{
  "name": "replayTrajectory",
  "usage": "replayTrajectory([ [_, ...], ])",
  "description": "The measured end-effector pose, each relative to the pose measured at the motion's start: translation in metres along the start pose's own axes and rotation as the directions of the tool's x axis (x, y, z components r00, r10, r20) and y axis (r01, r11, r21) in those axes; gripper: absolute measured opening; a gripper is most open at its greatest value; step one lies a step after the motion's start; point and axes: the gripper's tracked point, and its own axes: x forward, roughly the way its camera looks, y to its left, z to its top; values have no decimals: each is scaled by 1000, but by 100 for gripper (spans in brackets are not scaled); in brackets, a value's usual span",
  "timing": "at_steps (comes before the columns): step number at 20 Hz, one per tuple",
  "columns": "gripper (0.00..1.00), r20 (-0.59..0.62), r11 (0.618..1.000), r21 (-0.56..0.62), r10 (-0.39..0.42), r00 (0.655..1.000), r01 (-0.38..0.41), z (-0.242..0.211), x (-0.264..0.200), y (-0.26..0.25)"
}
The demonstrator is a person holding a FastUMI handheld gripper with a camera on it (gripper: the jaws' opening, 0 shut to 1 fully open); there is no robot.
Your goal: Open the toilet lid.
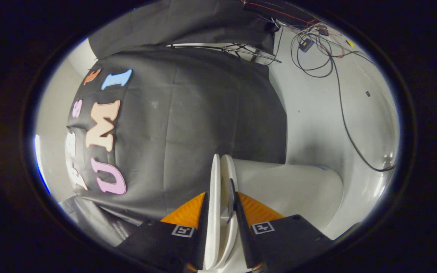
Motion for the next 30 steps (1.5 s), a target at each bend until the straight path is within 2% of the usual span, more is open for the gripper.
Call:
replayTrajectory([
  [4,31,34,995,22,100,994,-101,1,-1,12],
  [8,11,21,994,-20,108,994,-108,-5,2,37],
  [11,10,10,986,-120,116,993,-114,-10,2,69],
  [15,9,-4,950,-257,182,983,-177,-33,-3,136],
  [18,10,-56,896,-383,219,974,-223,-63,-4,193],
  [22,14,-153,794,-538,237,959,-282,-117,-4,257],
  [26,15,-215,700,-654,191,958,-287,-159,-6,287],
  [30,15,-300,580,-745,149,942,-329,-197,0,314],
])
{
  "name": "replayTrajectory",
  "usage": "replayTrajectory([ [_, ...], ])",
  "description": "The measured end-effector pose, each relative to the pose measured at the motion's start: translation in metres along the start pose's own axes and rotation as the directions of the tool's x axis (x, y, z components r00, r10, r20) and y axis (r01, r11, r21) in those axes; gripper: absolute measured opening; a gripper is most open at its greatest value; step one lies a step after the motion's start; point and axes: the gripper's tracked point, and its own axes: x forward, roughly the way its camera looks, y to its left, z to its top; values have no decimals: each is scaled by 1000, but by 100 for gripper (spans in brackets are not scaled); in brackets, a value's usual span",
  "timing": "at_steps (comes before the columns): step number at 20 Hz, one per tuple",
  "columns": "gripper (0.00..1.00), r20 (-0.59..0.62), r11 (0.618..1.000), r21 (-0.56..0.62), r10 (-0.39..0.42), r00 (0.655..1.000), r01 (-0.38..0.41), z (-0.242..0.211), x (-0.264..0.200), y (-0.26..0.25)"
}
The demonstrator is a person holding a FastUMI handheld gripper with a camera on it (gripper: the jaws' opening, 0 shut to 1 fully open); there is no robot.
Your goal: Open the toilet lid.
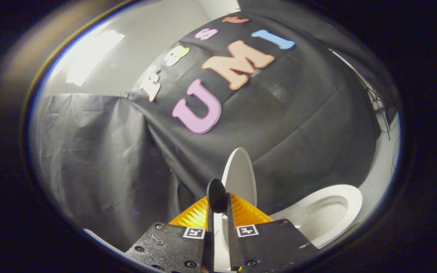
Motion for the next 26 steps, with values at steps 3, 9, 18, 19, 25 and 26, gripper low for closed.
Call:
replayTrajectory([
  [3,16,-37,997,-63,41,998,-44,-5,10,35],
  [9,15,-101,980,-144,126,987,-140,-30,37,98],
  [18,18,-281,901,-304,224,933,-308,-72,79,160],
  [19,19,-290,897,-303,235,928,-322,-81,81,160],
  [25,21,-360,867,-312,270,893,-388,-106,100,182],
  [26,22,-371,863,-314,273,888,-396,-109,102,183],
])
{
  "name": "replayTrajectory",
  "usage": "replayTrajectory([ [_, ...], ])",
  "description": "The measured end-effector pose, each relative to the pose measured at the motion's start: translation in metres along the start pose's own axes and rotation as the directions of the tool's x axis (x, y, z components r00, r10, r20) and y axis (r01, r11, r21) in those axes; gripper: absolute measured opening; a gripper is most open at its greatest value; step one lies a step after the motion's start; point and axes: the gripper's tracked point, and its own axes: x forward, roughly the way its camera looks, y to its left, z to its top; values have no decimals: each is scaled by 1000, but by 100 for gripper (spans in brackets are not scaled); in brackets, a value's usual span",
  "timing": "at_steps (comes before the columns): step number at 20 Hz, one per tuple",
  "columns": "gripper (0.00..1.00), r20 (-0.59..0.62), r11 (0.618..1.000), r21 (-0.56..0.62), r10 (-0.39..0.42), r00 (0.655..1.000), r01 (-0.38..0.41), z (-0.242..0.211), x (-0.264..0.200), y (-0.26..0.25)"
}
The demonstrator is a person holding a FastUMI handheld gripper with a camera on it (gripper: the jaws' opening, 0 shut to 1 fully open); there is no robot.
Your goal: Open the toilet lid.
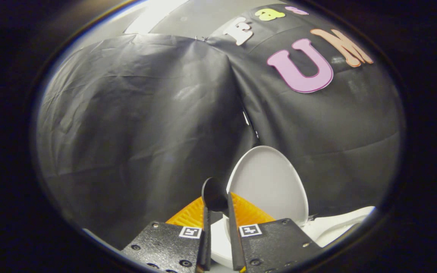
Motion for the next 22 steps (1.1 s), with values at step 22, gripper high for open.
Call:
replayTrajectory([
  [22,43,-89,997,-75,-17,996,10,-11,7,9],
])
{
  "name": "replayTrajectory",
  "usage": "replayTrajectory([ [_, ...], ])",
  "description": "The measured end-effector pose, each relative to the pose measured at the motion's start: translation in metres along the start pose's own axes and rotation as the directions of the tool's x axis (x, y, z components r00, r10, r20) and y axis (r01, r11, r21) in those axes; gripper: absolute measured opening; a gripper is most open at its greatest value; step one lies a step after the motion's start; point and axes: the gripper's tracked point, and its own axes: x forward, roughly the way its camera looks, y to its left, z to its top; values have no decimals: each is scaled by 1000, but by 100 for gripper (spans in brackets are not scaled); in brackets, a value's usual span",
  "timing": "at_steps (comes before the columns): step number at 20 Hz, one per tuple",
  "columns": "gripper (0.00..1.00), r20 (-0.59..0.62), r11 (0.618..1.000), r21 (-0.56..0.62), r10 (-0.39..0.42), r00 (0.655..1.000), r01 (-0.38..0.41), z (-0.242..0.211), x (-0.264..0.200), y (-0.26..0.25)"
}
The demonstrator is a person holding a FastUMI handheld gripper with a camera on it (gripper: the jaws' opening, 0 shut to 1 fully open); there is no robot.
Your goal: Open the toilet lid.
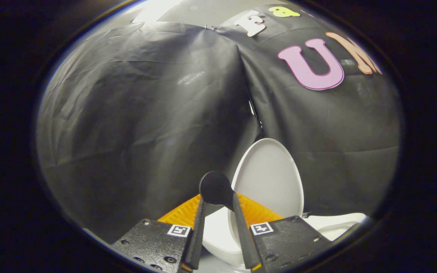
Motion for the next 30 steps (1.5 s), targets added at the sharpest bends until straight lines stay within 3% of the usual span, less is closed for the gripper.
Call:
replayTrajectory([
  [6,43,91,996,-36,84,992,-81,5,-34,10],
  [10,42,156,998,-37,48,987,-43,18,-65,-10],
  [15,42,225,999,-9,-49,973,52,30,-113,-57],
  [20,42,233,980,37,-197,952,194,18,-175,-118],
  [25,42,204,940,92,-341,918,329,0,-248,-178],
  [30,42,224,886,158,-463,857,437,-9,-319,-229],
])
